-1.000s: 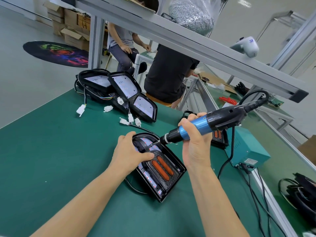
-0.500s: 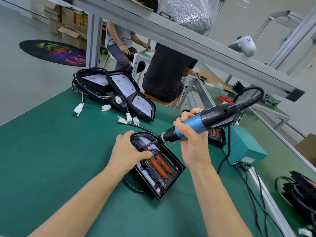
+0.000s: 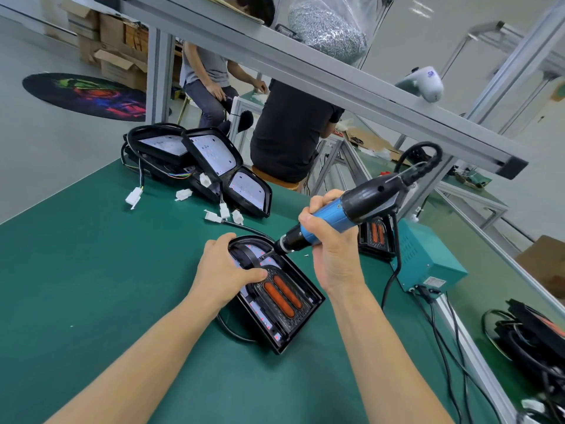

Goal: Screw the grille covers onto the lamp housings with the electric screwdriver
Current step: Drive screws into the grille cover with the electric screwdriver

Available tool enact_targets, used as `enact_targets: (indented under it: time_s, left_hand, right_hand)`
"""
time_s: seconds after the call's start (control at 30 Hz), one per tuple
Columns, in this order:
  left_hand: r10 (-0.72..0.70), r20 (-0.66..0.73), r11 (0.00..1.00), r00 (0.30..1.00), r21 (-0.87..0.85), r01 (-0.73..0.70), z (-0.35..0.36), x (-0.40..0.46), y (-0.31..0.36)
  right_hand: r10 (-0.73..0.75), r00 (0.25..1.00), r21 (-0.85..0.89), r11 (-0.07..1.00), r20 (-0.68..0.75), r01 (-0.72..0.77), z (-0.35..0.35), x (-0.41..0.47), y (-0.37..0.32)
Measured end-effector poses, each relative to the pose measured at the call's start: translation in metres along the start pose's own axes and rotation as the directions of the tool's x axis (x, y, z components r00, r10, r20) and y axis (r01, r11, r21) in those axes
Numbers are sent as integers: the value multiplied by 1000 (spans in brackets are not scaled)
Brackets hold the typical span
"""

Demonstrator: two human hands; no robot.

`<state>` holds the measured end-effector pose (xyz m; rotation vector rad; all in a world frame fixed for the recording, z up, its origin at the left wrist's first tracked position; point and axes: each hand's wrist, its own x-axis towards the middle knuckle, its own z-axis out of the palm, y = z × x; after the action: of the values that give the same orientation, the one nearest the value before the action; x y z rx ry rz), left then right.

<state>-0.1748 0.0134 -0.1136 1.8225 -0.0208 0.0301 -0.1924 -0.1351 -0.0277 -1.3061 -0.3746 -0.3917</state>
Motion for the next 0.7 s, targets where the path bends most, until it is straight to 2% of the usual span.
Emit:
enact_targets:
  time_s: [0.27,0.53,0.7]
  left_hand:
    - [-47,19,998,999,-29,48,0,3,-9]
    - [-38,34,999,999,-38,39,0,3,-10]
    - [-8,13,1000,1000,-7,9,1,3,-5]
  right_hand:
    - [52,999,46,998,6,-53,-6,-8,8]
    - [73,988,93,994,-139,-61,-11,-12,8]
    - [30,997,16,999,-69,-29,-7,-6,2]
